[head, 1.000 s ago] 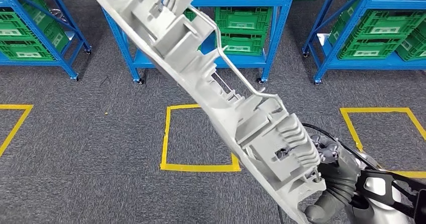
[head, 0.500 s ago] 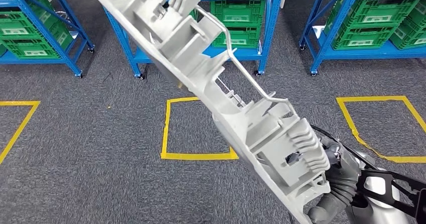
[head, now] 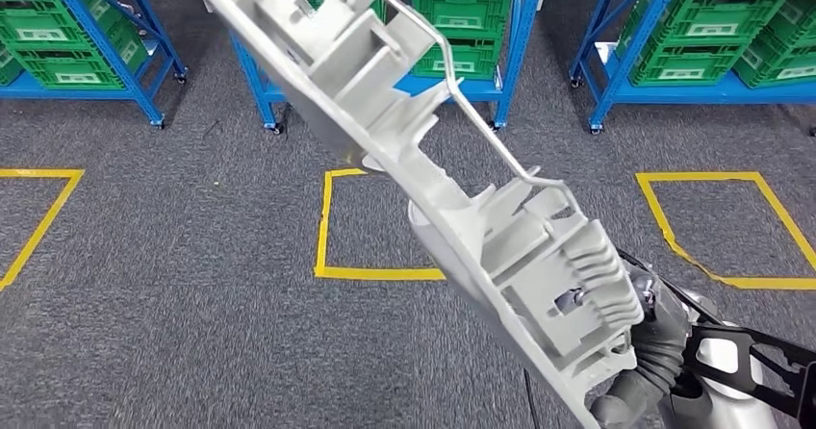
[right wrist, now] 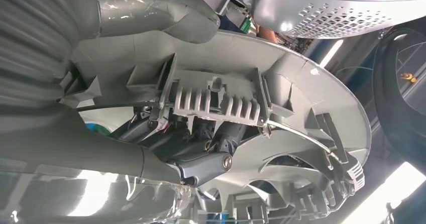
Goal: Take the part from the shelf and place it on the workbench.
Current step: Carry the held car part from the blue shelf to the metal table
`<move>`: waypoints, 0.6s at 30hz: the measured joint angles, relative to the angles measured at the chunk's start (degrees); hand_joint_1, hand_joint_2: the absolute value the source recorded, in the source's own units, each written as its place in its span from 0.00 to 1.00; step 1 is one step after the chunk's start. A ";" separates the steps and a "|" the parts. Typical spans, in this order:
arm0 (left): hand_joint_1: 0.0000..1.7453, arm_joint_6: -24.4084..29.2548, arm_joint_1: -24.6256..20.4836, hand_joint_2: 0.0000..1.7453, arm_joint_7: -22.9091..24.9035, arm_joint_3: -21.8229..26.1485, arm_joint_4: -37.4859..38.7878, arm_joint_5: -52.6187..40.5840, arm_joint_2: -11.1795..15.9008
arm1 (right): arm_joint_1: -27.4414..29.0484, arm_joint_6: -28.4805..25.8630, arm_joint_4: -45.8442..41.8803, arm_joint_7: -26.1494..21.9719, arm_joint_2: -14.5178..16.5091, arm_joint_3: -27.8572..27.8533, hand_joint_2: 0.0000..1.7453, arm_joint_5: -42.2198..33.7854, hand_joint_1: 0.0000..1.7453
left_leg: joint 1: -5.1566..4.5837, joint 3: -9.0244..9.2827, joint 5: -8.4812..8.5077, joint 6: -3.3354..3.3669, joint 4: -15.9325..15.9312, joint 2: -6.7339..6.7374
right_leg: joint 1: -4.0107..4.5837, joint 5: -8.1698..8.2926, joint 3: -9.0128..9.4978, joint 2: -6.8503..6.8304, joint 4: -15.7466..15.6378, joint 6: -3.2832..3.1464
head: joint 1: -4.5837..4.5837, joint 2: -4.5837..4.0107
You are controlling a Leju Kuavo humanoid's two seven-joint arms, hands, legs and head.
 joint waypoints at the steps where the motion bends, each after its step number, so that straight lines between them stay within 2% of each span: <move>1: 0.00 -0.02 0.00 1.00 -0.02 0.03 -0.02 -0.11 -0.04 | 0.00 0.00 0.00 0.07 0.00 -0.03 1.00 -0.03 0.92 | 0.07 -1.27 0.63 -0.20 0.53 0.02 | -0.04 1.24 2.49 -0.01 -2.53 0.58 | 0.01 0.00; 2: 0.00 -0.02 -0.01 1.00 -0.07 0.06 -0.04 -0.23 -0.07 | -0.01 0.00 0.00 0.11 0.01 -0.07 1.00 -0.04 0.92 | 0.05 -2.50 1.13 -0.46 1.24 0.01 | -0.04 1.43 5.82 -0.02 -6.75 0.76 | 0.02 0.00; 3: 0.00 -0.01 0.00 1.00 -0.14 0.09 -0.06 -0.36 -0.10 | 0.00 0.01 0.00 0.13 0.02 -0.14 1.00 -0.05 0.92 | 0.03 -3.52 1.57 -0.76 1.98 -0.02 | 0.05 0.66 8.85 0.02 -11.27 0.42 | -0.03 0.01; 4: 0.00 0.03 0.02 1.00 -0.22 0.13 -0.09 -0.55 -0.13 | 0.05 0.02 0.01 0.13 0.03 -0.20 1.00 -0.05 0.92 | -0.02 -4.27 2.06 -1.07 2.56 -0.06 | 0.17 -0.34 10.99 0.04 -14.80 -0.11 | -0.05 0.01; 5: 0.00 0.06 0.06 1.00 -0.32 0.17 -0.13 -0.71 -0.15 | 0.10 0.04 0.01 0.11 0.04 -0.26 1.00 -0.06 0.92 | -0.06 -4.74 2.59 -1.37 2.87 -0.09 | 0.37 -1.24 11.99 0.07 -16.84 -0.73 | -0.08 0.01; 7: 0.00 0.11 0.17 1.00 -0.60 0.32 -0.19 -0.97 -0.17 | 0.25 0.10 0.03 0.02 0.11 -0.33 1.00 -0.04 0.92 | 0.13 -5.22 3.40 -2.01 2.93 -0.15 | 0.38 -0.87 11.20 -0.01 -17.08 -1.84 | -0.09 0.00; 8: 0.00 0.11 0.22 1.00 -0.75 0.41 -0.21 -1.08 -0.20 | 0.30 0.13 0.03 -0.06 0.21 -0.35 1.00 -0.01 0.92 | 0.28 -5.55 2.50 -2.39 3.42 -0.19 | 0.30 -0.31 10.67 -0.08 -16.99 -2.36 | -0.11 0.00; 9: 0.00 0.11 0.26 1.00 -0.91 0.50 -0.23 -1.21 -0.22 | 0.37 0.15 0.03 -0.14 0.34 -0.37 1.00 0.04 0.92 | 0.44 -5.98 0.46 -2.81 4.77 -0.23 | 0.15 0.37 10.04 -0.16 -17.01 -2.82 | -0.19 0.00; 10: 0.00 0.11 0.27 1.00 -1.04 0.57 -0.25 -1.36 -0.23 | 0.41 0.17 0.03 -0.20 0.47 -0.38 1.00 0.10 0.92 | 0.66 -6.54 -2.65 -3.22 7.26 -0.26 | 0.10 1.11 9.35 -0.21 -17.00 -3.12 | -0.25 0.00; 11: 0.00 0.10 0.27 1.00 -1.13 0.62 -0.25 -1.51 -0.25 | 0.45 0.18 0.03 -0.25 0.58 -0.39 1.00 0.19 0.92 | 0.82 -7.13 -6.00 -3.59 10.65 -0.28 | 0.13 1.85 8.55 -0.20 -16.98 -3.30 | -0.32 0.00; 12: 0.00 0.05 0.24 1.00 -1.23 0.66 -0.25 -1.65 -0.24 | 0.48 0.19 0.02 -0.27 0.66 -0.42 1.00 0.28 0.92 | 1.00 -7.59 -8.40 -3.85 14.40 -0.29 | 0.16 2.57 7.72 -0.17 -16.96 -3.36 | -0.36 0.00; 13: 0.00 -0.04 0.20 1.00 -1.32 0.69 -0.25 -1.77 -0.24 | 0.56 0.22 0.02 -0.27 0.72 -0.45 1.00 0.38 0.92 | 1.14 -7.75 -9.22 -3.99 17.65 -0.29 | 0.21 3.31 6.85 -0.14 -16.93 -3.33 | -0.36 0.00; 14: 0.00 -0.22 0.14 1.00 -1.38 0.72 -0.25 -1.86 -0.25 | 0.65 0.27 0.02 -0.24 0.78 -0.50 1.00 0.45 0.92 | 1.23 -7.41 -8.31 -4.02 19.61 -0.29 | 0.25 4.01 5.97 -0.11 -16.92 -3.26 | -0.37 0.00; 15: 0.00 -0.41 0.09 1.00 -1.41 0.74 -0.28 -1.93 -0.26 | 0.75 0.30 0.02 -0.09 0.83 -0.55 1.00 0.51 0.92 | 1.28 -6.35 -6.34 -3.92 19.92 -0.29 | 0.31 4.69 5.11 -0.08 -16.90 -3.16 | -0.37 0.00; 16: 0.00 -0.58 0.05 1.00 -1.43 0.79 -0.35 -1.97 -0.26 | 0.81 0.27 0.02 0.19 0.89 -0.61 1.00 0.61 0.92 | 1.26 -4.34 -4.33 -3.67 18.22 -0.34 | 0.39 5.37 4.31 -0.07 -16.90 -3.04 | -0.37 0.00; 17: 0.00 -0.70 0.01 1.00 -1.43 0.86 -0.51 -1.96 -0.22 | 0.86 0.12 0.01 0.64 0.98 -0.68 1.00 0.76 0.92 | 1.16 -1.32 -3.58 -3.22 14.60 -0.39 | 0.43 5.97 3.71 -0.06 -16.90 -2.91 | -0.36 0.00; 18: 0.00 -0.73 -0.02 1.00 -1.42 0.96 -0.70 -1.90 -0.18 | 0.90 -0.20 -0.01 1.24 1.09 -0.75 1.00 0.99 0.92 | 1.01 2.29 -4.23 -2.70 9.73 -0.42 | 0.50 6.48 3.34 -0.05 -16.89 -2.72 | -0.34 0.00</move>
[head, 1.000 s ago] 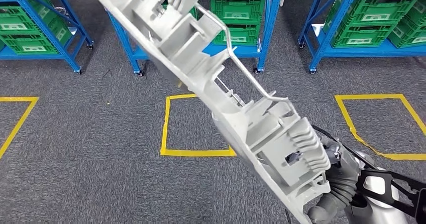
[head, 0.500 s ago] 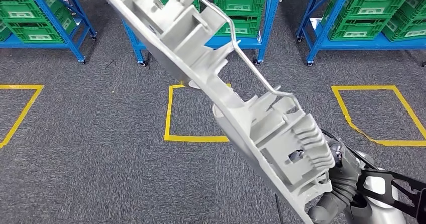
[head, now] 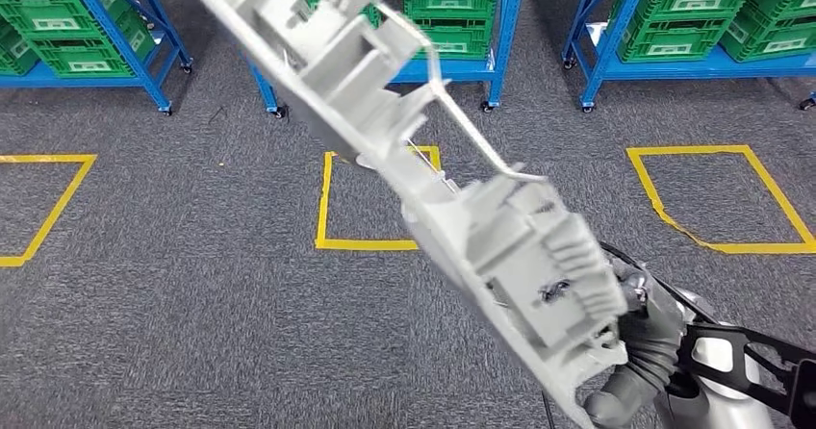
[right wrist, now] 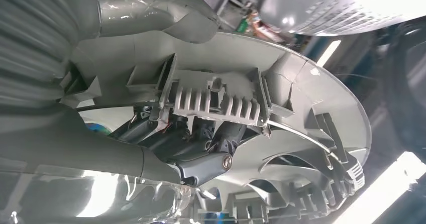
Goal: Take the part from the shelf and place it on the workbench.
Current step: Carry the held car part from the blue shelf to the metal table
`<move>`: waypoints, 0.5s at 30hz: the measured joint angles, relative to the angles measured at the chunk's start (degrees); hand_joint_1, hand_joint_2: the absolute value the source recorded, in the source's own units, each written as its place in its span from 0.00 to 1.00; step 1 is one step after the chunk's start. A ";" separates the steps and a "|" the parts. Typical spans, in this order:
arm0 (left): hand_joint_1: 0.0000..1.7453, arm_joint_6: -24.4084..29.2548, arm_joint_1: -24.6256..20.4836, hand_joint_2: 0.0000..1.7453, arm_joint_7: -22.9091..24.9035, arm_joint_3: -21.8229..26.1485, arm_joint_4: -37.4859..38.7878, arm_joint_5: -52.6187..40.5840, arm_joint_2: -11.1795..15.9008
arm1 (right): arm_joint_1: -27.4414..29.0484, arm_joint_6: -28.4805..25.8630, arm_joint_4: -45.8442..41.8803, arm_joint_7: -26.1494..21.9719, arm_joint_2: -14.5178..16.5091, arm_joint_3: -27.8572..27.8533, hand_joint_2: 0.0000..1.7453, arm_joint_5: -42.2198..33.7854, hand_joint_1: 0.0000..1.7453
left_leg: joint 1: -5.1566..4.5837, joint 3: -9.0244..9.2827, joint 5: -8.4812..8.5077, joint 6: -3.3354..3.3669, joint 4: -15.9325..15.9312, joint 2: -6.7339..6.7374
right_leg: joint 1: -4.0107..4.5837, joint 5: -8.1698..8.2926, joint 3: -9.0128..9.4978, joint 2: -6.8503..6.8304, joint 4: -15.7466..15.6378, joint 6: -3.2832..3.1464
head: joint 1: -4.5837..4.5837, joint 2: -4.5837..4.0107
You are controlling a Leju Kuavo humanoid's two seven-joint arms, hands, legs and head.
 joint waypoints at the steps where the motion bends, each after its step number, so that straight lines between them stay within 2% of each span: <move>1: 0.00 -0.01 -0.10 1.00 0.00 0.13 -0.18 0.08 0.04 | 0.08 -0.47 -0.02 0.68 0.13 -0.07 1.00 0.32 0.92 | -0.22 3.04 -1.39 0.43 -4.49 -0.01 | 0.02 0.46 -0.21 -0.05 -0.01 0.29 | 0.01 0.00; 2: 0.00 -0.01 -0.22 1.00 0.00 0.28 -0.33 0.17 0.09 | 0.17 -0.96 -0.03 1.36 0.27 -0.11 1.00 0.65 0.92 | -0.47 5.02 -2.79 0.83 -7.76 0.00 | -0.06 0.88 -0.29 -0.16 -0.08 0.63 | 0.02 0.00; 3: 0.00 0.00 -0.32 1.00 0.01 0.44 -0.41 0.24 0.09 | 0.25 -1.42 -0.04 1.94 0.39 -0.14 1.00 0.96 0.92 | -0.69 5.80 -3.40 1.11 -9.50 0.03 | -0.13 1.30 -0.32 -0.26 -0.20 1.02 | 0.01 0.00; 5: 0.00 0.00 -0.45 1.00 0.03 0.83 -0.50 0.28 0.04 | 0.44 -1.94 -0.11 2.60 0.56 -0.21 1.00 1.36 0.92 | -0.70 5.41 -2.35 1.77 -10.49 0.12 | -0.28 1.48 -0.88 -0.33 0.19 1.47 | 0.04 0.00; 6: 0.00 -0.01 -0.46 1.00 0.04 0.97 -0.54 0.28 0.01 | 0.52 -2.03 -0.16 2.70 0.60 -0.27 1.00 1.45 0.92 | -0.63 5.08 -1.59 2.14 -10.85 0.23 | -0.26 0.57 -1.67 -0.23 1.52 1.36 | 0.10 0.00; 7: 0.00 -0.01 -0.48 1.00 0.05 1.09 -0.56 0.28 -0.03 | 0.62 -2.05 -0.22 2.75 0.61 -0.32 1.00 1.51 0.92 | -0.54 4.61 -0.83 2.42 -11.13 0.34 | -0.26 -1.10 -2.92 -0.13 4.14 1.09 | 0.20 0.00; 9: 0.00 -0.01 -0.50 1.00 0.07 1.25 -0.57 0.28 -0.10 | 0.85 -2.05 -0.28 2.86 0.63 -0.38 1.00 1.56 0.92 | -0.72 3.34 0.13 2.69 -11.00 0.49 | -0.29 -5.38 -5.81 0.03 11.84 0.60 | 0.30 0.00; 10: 0.00 -0.01 -0.50 1.00 0.08 1.33 -0.57 0.28 -0.14 | 1.01 -2.07 -0.28 2.97 0.64 -0.41 1.00 1.63 0.92 | -0.78 2.75 0.53 2.65 -10.85 0.51 | -0.31 -6.83 -6.63 0.05 15.05 0.69 | 0.30 0.00; 11: 0.00 -0.01 -0.49 1.00 0.10 1.42 -0.57 0.28 -0.16 | 1.14 -2.19 -0.28 3.15 0.64 -0.43 1.00 1.83 0.92 | -0.79 2.20 0.86 2.57 -10.61 0.51 | -0.35 -7.43 -6.43 0.06 16.33 1.01 | 0.30 0.00; 12: 0.00 -0.01 -0.49 1.00 0.14 1.52 -0.57 0.28 -0.18 | 1.21 -2.47 -0.30 3.32 0.62 -0.44 1.00 2.26 0.92 | -0.75 1.71 1.09 2.47 -10.26 0.51 | -0.42 -7.15 -5.01 0.05 15.18 1.51 | 0.31 0.00; 14: 0.00 -0.02 -0.52 1.00 0.21 1.67 -0.57 0.29 -0.20 | 1.24 -3.39 -0.39 3.50 0.32 -0.41 1.00 3.56 0.92 | -0.66 0.71 1.17 2.15 -9.12 0.51 | -0.63 -5.35 0.21 0.01 7.54 2.52 | 0.32 0.00; 15: 0.00 -0.04 -0.56 1.00 0.22 1.72 -0.59 0.29 -0.21 | 1.27 -3.80 -0.47 3.45 0.00 -0.40 1.00 4.12 0.92 | -0.74 0.08 1.06 1.93 -8.31 0.50 | -0.64 -4.70 2.35 0.07 3.94 2.57 | 0.29 0.00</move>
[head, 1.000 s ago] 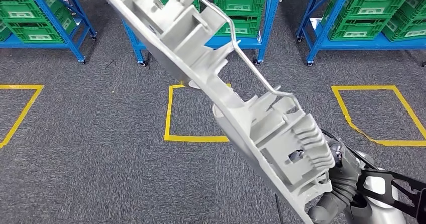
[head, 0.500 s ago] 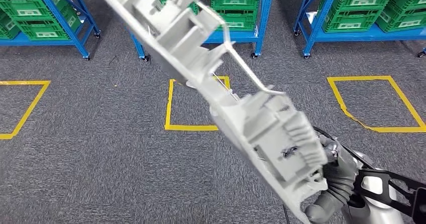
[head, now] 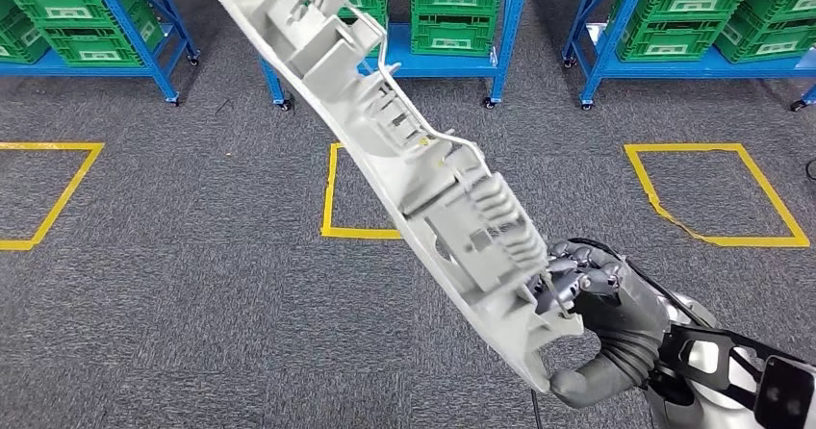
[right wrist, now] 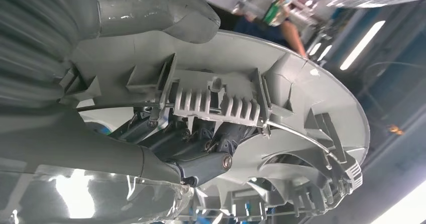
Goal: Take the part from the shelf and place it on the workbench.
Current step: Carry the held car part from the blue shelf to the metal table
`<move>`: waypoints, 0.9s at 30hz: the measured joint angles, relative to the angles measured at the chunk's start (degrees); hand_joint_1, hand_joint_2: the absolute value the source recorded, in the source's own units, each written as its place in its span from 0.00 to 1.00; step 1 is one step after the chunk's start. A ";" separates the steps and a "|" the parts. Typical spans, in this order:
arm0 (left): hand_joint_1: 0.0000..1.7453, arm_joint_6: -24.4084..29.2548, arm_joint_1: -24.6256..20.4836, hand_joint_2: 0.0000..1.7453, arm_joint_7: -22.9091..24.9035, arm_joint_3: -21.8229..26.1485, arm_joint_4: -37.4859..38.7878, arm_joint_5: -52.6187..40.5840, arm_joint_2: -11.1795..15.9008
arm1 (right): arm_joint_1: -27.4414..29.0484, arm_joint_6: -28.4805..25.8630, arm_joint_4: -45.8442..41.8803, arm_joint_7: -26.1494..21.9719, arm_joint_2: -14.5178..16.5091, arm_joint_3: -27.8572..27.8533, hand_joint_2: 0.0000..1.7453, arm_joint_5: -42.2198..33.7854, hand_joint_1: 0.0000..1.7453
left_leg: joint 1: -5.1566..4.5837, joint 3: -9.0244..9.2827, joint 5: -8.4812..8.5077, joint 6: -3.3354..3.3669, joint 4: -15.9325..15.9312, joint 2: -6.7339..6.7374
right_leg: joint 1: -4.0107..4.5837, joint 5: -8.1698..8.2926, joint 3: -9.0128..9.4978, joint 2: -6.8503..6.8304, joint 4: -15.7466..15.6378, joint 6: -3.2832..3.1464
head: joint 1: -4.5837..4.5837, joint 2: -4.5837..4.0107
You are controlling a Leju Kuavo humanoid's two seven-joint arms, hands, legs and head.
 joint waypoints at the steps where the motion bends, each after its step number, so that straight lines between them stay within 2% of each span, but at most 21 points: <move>1: 0.00 -0.06 -0.04 1.00 0.00 0.02 -0.04 0.02 0.00 | 0.08 -0.25 -0.08 -0.09 -0.37 0.01 1.00 0.26 0.92 | -0.09 -0.61 -0.05 -0.30 0.67 -0.01 | 0.04 0.31 1.18 0.07 -2.24 -0.20 | -0.02 0.00; 4: 0.00 -0.29 -0.08 1.00 0.02 0.08 -0.21 0.06 0.03 | 0.59 -0.41 -0.18 -0.39 -1.25 0.05 1.00 -0.81 0.92 | -0.12 -1.69 0.24 -1.16 1.43 -0.04 | 0.24 0.62 1.05 0.25 -2.94 -1.40 | -0.02 0.00; 6: 0.00 -0.39 -0.09 1.00 -0.07 0.12 -0.27 0.05 0.04 | 0.76 -0.24 -0.17 -0.42 -1.47 0.21 1.00 -2.04 0.92 | 0.09 -2.45 -0.85 -1.76 2.86 -0.15 | -0.02 0.99 0.90 0.26 -3.03 -1.97 | -0.15 0.00; 7: 0.00 -0.45 -0.11 1.00 -0.15 0.12 -0.30 0.05 0.07 | 0.73 -0.03 -0.16 -0.42 -1.51 0.31 1.00 -2.29 0.92 | 0.24 -3.43 -2.34 -2.13 5.14 -0.20 | -0.17 1.17 0.82 0.19 -3.08 -2.24 | -0.27 0.00; 9: 0.00 -0.55 -0.13 1.00 -0.34 0.13 -0.31 0.01 0.11 | 0.59 0.60 -0.15 -0.44 -1.55 0.54 1.00 -1.60 0.92 | 0.59 -6.47 -6.19 -2.85 12.46 -0.25 | -0.07 1.42 0.56 -0.09 -3.07 -2.61 | -0.53 0.00; 10: 0.00 -0.56 -0.14 1.00 -0.40 0.15 -0.30 -0.03 0.12 | 0.52 0.93 -0.14 -0.40 -1.55 0.70 1.00 -0.85 0.92 | 0.74 -7.87 -7.48 -3.04 15.85 -0.25 | 0.01 1.52 0.42 -0.32 -3.06 -2.74 | -0.54 0.00; 11: 0.00 -0.55 -0.14 1.00 -0.45 0.16 -0.29 -0.07 0.10 | 0.48 1.23 -0.12 -0.34 -1.56 0.92 1.00 -0.10 0.92 | 0.85 -8.53 -7.85 -3.09 17.64 -0.24 | 0.11 1.59 0.32 -0.56 -3.06 -2.82 | -0.54 0.00; 12: 0.00 -0.53 -0.16 1.00 -0.47 0.18 -0.29 -0.09 0.08 | 0.46 1.43 -0.10 -0.28 -1.57 1.17 1.00 0.48 0.92 | 0.90 -8.13 -7.21 -3.02 17.22 -0.23 | 0.20 1.65 0.27 -0.83 -3.06 -2.84 | -0.54 0.00; 13: 0.00 -0.50 -0.18 1.00 -0.49 0.19 -0.28 -0.11 0.06 | 0.44 1.61 -0.09 -0.22 -1.58 1.44 1.00 0.83 0.92 | 0.88 -6.54 -5.67 -2.80 14.45 -0.09 | 0.32 1.70 0.27 -1.15 -3.06 -2.84 | -0.55 0.00; 15: 0.00 -0.45 -0.33 1.00 -0.54 0.19 -0.30 -0.13 0.13 | 0.34 1.77 -0.09 -0.20 -1.59 1.89 1.00 1.06 0.92 | 0.42 -1.89 -2.59 -1.88 6.01 1.63 | 0.55 1.80 0.36 -1.90 -3.08 -2.67 | -0.52 0.00; 16: 0.00 -0.44 -0.45 1.00 -0.57 0.18 -0.31 -0.15 0.15 | 0.21 1.80 -0.09 -0.21 -1.60 2.06 1.00 1.08 0.92 | 0.07 -0.32 -1.78 -1.42 2.94 2.44 | 0.64 1.87 0.37 -2.32 -3.09 -2.54 | -0.51 0.00; 17: 0.00 -0.43 -0.55 1.00 -0.59 0.17 -0.32 -0.16 0.18 | 0.09 1.79 -0.09 -0.21 -1.60 2.18 1.00 1.08 0.92 | -0.27 0.39 -1.55 -1.03 1.31 3.02 | 0.69 1.95 0.34 -2.80 -3.11 -2.38 | -0.51 0.00; 19: 0.00 -0.41 -0.64 1.00 -0.61 0.22 -0.33 -0.19 0.19 | -0.12 1.79 -0.10 -0.22 -1.60 2.38 1.00 1.08 0.92 | -0.57 0.13 -1.23 -0.49 0.74 2.34 | 0.72 2.23 0.33 -3.77 -3.41 -1.90 | -0.54 0.00; 21: 0.00 -0.39 -0.66 1.00 -0.61 0.30 -0.33 -0.19 0.18 | -0.29 1.79 -0.09 -0.22 -1.64 2.55 1.00 1.10 0.92 | -0.30 0.41 -0.13 0.05 -0.35 1.34 | 0.70 1.70 -0.15 -3.27 -2.76 -1.58 | -0.44 0.00; 23: 0.00 -0.38 -0.73 1.00 -0.61 0.30 -0.30 -0.19 0.09 | -0.38 1.80 -0.07 -0.24 -1.74 2.66 1.00 1.14 0.92 | 0.00 0.50 0.90 0.45 -1.21 0.37 | 0.66 -0.93 -2.35 -1.40 1.93 -1.92 | -0.26 0.00; 25: 0.00 -0.38 -0.77 1.00 -0.61 0.30 -0.25 -0.19 -0.04 | -0.35 1.80 -0.02 -0.36 -1.78 2.75 1.00 1.27 0.92 | -0.08 -0.13 1.31 0.63 -1.17 -0.76 | 0.66 -4.13 -5.75 -0.38 9.62 -2.22 | -0.16 0.00; 26: 0.00 -0.38 -0.77 1.00 -0.61 0.33 -0.21 -0.20 -0.09 | -0.34 1.82 0.00 -0.43 -1.78 2.78 1.00 1.40 0.92 | -0.12 -0.40 1.42 0.62 -1.04 -1.42 | 0.65 -4.84 -6.78 -0.24 12.05 -2.06 | -0.14 0.00; 27: 0.00 -0.38 -0.77 1.00 -0.61 0.39 -0.18 -0.23 -0.13 | -0.34 1.85 0.03 -0.50 -1.78 2.80 1.00 1.55 0.92 | -0.13 -0.64 1.48 0.59 -0.83 -2.11 | 0.62 -4.65 -6.80 -0.16 12.40 -1.69 | -0.14 0.00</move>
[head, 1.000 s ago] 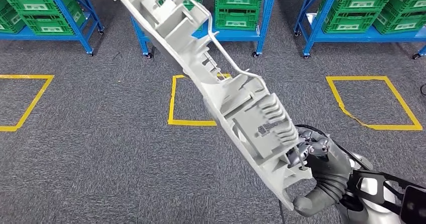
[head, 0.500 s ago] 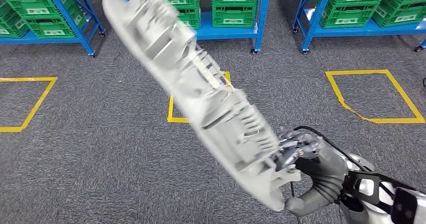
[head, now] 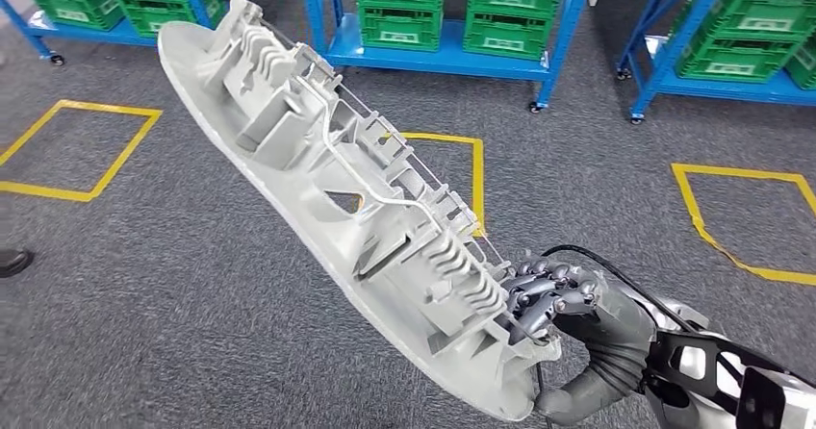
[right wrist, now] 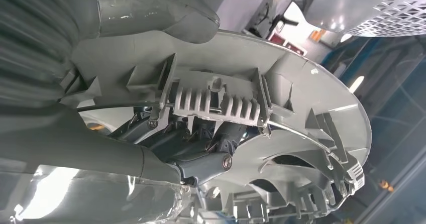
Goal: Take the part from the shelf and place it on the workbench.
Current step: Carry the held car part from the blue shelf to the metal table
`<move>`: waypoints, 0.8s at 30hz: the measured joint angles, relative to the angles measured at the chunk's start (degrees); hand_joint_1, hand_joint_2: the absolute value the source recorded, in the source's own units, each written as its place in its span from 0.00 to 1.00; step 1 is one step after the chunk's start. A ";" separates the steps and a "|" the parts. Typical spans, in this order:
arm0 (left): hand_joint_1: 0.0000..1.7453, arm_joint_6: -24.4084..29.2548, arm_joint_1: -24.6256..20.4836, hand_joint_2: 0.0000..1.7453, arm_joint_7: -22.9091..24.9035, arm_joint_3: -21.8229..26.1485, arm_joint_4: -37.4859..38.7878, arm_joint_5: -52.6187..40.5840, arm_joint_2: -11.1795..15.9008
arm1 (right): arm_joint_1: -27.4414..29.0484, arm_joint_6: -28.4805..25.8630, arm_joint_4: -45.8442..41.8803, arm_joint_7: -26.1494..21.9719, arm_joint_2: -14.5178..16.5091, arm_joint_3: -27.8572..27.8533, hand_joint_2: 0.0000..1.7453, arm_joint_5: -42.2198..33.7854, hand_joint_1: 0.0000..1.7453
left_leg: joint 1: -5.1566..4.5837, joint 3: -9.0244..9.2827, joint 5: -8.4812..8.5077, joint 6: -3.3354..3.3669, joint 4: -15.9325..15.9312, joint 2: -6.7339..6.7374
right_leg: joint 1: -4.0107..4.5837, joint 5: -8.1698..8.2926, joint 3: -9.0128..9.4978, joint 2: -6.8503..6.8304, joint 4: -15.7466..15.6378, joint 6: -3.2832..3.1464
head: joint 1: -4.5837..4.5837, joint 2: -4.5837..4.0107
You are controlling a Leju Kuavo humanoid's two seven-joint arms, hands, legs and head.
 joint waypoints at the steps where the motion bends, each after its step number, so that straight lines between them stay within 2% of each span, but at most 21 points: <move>1: 0.00 0.00 0.00 1.00 0.00 0.07 0.03 -0.05 -0.01 | -0.01 0.04 0.01 -0.05 -0.01 0.01 1.00 0.16 0.92 | 0.03 -0.19 -0.01 -0.06 0.30 -0.70 | -0.07 1.08 1.15 0.14 -2.10 0.51 | 0.01 0.00; 2: 0.00 -0.01 0.00 1.00 0.00 0.13 0.06 -0.11 -0.03 | -0.04 0.10 0.01 -0.12 -0.02 0.02 1.00 0.30 0.92 | 0.06 -0.39 -0.08 -0.19 0.72 -1.41 | -0.23 2.66 3.17 0.64 -6.00 1.04 | 0.03 0.00; 3: 0.00 -0.03 0.00 1.00 -0.01 0.20 0.08 -0.16 -0.05 | -0.08 0.17 0.02 -0.24 -0.01 0.03 1.00 0.40 0.92 | 0.03 -0.71 -0.22 -0.41 1.26 -2.06 | -0.36 3.89 5.10 1.60 -9.83 1.29 | 0.04 0.00; 4: 0.00 -0.07 0.00 1.00 -0.04 0.26 0.08 -0.23 -0.06 | -0.11 0.24 0.02 -0.44 0.01 0.04 1.00 0.52 0.92 | -0.03 -1.14 -0.35 -0.66 1.81 -2.66 | -0.46 4.80 6.51 2.28 -12.77 1.22 | 0.03 0.00; 5: 0.00 -0.11 0.01 1.00 -0.11 0.37 0.08 -0.30 -0.06 | -0.13 0.29 0.02 -0.64 0.04 0.05 1.00 0.71 0.92 | -0.07 -1.60 -0.41 -0.96 2.25 -3.13 | -0.46 5.22 7.22 2.80 -14.40 0.97 | 0.01 0.00; 6: 0.00 -0.18 0.05 1.00 -0.21 0.55 0.08 -0.38 -0.05 | -0.14 0.33 0.02 -0.81 0.08 0.07 1.00 0.99 0.92 | -0.07 -2.01 -0.36 -1.27 2.51 -3.51 | -0.32 5.23 7.26 2.85 -14.66 0.54 | 0.00 0.00; 8: 0.00 -0.33 0.19 1.00 -0.51 0.99 0.04 -0.76 -0.05 | -0.12 0.32 0.00 -0.97 0.16 0.09 1.00 1.90 0.92 | 0.11 -2.49 -0.29 -1.79 2.75 -3.81 | -0.30 5.54 7.17 1.92 -14.72 -0.03 | 0.02 0.00; 10: 0.00 -0.42 0.29 1.00 -0.95 1.26 -0.01 -1.24 -0.02 | 0.17 0.18 -0.29 -1.17 0.34 0.18 1.00 3.27 0.92 | 0.20 -3.64 -1.77 -2.50 4.95 -2.00 | -0.51 5.69 7.22 0.99 -14.84 -0.54 | -0.28 0.00; 12: 0.00 -0.27 0.28 1.00 -1.46 1.28 -0.01 -1.57 0.10 | 0.68 -0.06 -0.87 -1.46 0.52 0.44 1.00 4.79 0.92 | 0.49 -6.60 -5.20 -3.28 11.27 0.46 | -0.47 5.69 7.18 -0.02 -14.86 -0.87 | -0.64 0.00; 13: 0.00 -0.15 0.26 1.00 -1.69 1.29 0.06 -1.74 0.18 | 0.88 -0.14 -1.14 -1.57 0.58 0.65 1.00 5.44 0.92 | 0.72 -8.38 -6.82 -3.54 15.13 1.01 | -0.40 5.68 7.12 -0.59 -14.86 -0.96 | -0.67 0.00; 14: 0.00 -0.03 0.24 1.00 -1.87 1.32 0.19 -1.88 0.22 | 0.98 -0.20 -1.31 -1.63 0.62 0.89 1.00 5.92 0.92 | 0.90 -9.67 -7.70 -3.69 17.95 1.25 | -0.34 5.67 7.07 -1.20 -14.85 -0.96 | -0.67 0.00; 15: 0.00 0.05 0.24 1.00 -2.02 1.37 0.33 -2.00 0.24 | 1.03 -0.23 -1.41 -1.66 0.66 1.15 1.00 6.25 0.92 | 1.03 -10.01 -7.57 -3.73 18.81 1.39 | -0.30 5.67 7.05 -1.84 -14.85 -0.96 | -0.68 0.00; 16: 0.00 0.07 0.24 1.00 -2.11 1.44 0.45 -2.08 0.24 | 1.04 -0.26 -1.50 -1.65 0.69 1.41 1.00 6.40 0.92 | 1.09 -9.19 -6.46 -3.66 17.35 1.58 | -0.23 5.66 7.05 -2.46 -14.85 -0.95 | -0.68 0.00; 17: 0.00 0.09 0.23 1.00 -2.17 1.52 0.51 -2.08 0.24 | 1.00 -0.32 -1.58 -1.66 0.69 1.64 1.00 6.38 0.92 | 1.04 -7.23 -4.70 -3.41 13.73 2.06 | -0.15 5.65 7.07 -3.05 -14.86 -0.94 | -0.69 0.00; 19: 0.00 0.32 0.08 1.00 -2.34 1.67 0.52 -2.00 0.26 | 0.79 -0.41 -1.79 -1.80 0.67 1.98 1.00 6.08 0.92 | 0.55 -3.02 -2.18 -2.54 5.72 4.48 | 0.09 5.63 7.11 -4.15 -14.91 -0.88 | -0.63 0.00; 20: 0.00 0.54 -0.05 1.00 -2.45 1.75 0.52 -1.92 0.24 | 0.66 -0.44 -1.87 -2.00 0.61 2.10 1.00 5.86 0.92 | 0.21 -1.84 -1.71 -2.14 3.38 5.43 | 0.14 5.61 7.10 -4.69 -14.95 -0.79 | -0.64 0.00; 21: 0.00 0.80 -0.18 1.00 -2.59 1.85 0.52 -1.83 0.23 | 0.55 -0.44 -1.91 -2.27 0.56 2.21 1.00 5.67 0.92 | -0.07 -1.52 -1.73 -1.81 2.47 5.90 | 0.15 5.61 7.13 -5.29 -15.02 -0.64 | -0.61 0.00; 23: 0.00 1.16 -0.29 1.00 -2.82 2.17 0.50 -1.61 0.23 | 0.37 -0.37 -1.91 -2.89 0.46 2.37 1.00 5.34 0.92 | -0.20 -1.35 -1.30 -1.33 2.00 4.83 | 0.15 5.64 7.33 -6.30 -15.32 -0.13 | -0.65 0.00; 24: 0.00 1.20 -0.29 1.00 -2.92 2.31 0.47 -1.51 0.22 | 0.26 -0.24 -1.88 -3.13 0.40 2.41 1.00 5.26 0.92 | -0.10 -1.00 -0.85 -1.13 1.34 4.15 | 0.12 5.50 7.38 -5.83 -15.21 0.10 | -0.55 0.00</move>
